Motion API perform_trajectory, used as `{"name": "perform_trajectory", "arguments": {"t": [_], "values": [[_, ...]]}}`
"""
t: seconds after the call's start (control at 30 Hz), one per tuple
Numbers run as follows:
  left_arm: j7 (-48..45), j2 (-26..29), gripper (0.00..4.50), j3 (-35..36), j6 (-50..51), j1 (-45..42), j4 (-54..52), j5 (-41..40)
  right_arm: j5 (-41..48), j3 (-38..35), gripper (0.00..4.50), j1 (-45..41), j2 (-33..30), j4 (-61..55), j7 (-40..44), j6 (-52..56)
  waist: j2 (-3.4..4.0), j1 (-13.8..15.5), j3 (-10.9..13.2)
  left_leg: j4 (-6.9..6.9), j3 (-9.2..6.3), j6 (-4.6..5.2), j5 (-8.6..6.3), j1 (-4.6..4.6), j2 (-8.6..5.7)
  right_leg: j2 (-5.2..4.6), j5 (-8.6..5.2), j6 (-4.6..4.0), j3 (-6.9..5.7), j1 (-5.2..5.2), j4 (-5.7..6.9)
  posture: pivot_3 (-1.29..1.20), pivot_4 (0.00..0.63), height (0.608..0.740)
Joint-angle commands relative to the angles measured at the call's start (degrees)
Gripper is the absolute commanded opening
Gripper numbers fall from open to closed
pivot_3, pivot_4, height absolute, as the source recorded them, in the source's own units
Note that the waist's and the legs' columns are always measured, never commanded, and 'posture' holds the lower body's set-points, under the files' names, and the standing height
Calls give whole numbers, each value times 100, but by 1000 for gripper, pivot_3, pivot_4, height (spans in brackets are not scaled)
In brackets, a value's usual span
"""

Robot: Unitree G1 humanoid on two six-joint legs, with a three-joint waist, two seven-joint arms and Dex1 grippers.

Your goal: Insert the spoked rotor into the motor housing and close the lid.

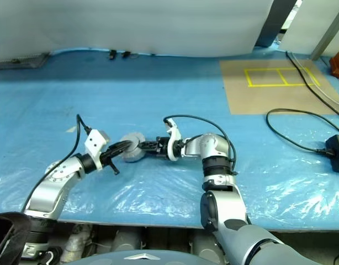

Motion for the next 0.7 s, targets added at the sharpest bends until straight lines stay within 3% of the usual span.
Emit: {"name": "perform_trajectory", "arguments": {"t": [0.03, 0.3, 0.47, 0.7], "values": [[-15, 12, 0, -252, 253, 250, 361, 164, 279, -8, 1111, -130, 87, -165, 79, -18, 0, 0, 0, 0, 0, 0, 0, 0, -1, 0, 0, -1, 1, 3, 0, 0, 150, 740], [68, -68, 0, -169, 230, 248, 340, 73, 282, -22, 1111, -147, 83, -101, 44, -15, 0, 1, 0, -2, 1, 0, 0, -2, -1, 0, -9, 15, 1, 2, -1, 0, 150, 740], [737, -925, 0, 1055, 712, -33, 68, -1356, 198, -8, 1110, -199, 40, 116, -76, -53, -8, -8, 9, 0, 11, -1, 0, -5, -3, -1, 2, -6, 3, -3, -1, 0, 150, 740], [1399, -1356, 0, 2215, 1192, -227, -154, -2735, 502, -577, 1110, -456, 155, 344, -185, -380, -31, -17, 23, 1, 17, -3, 2, -63, 6, 10, 4, -18, 0, -66, 7, 0, 150, 740]]}}
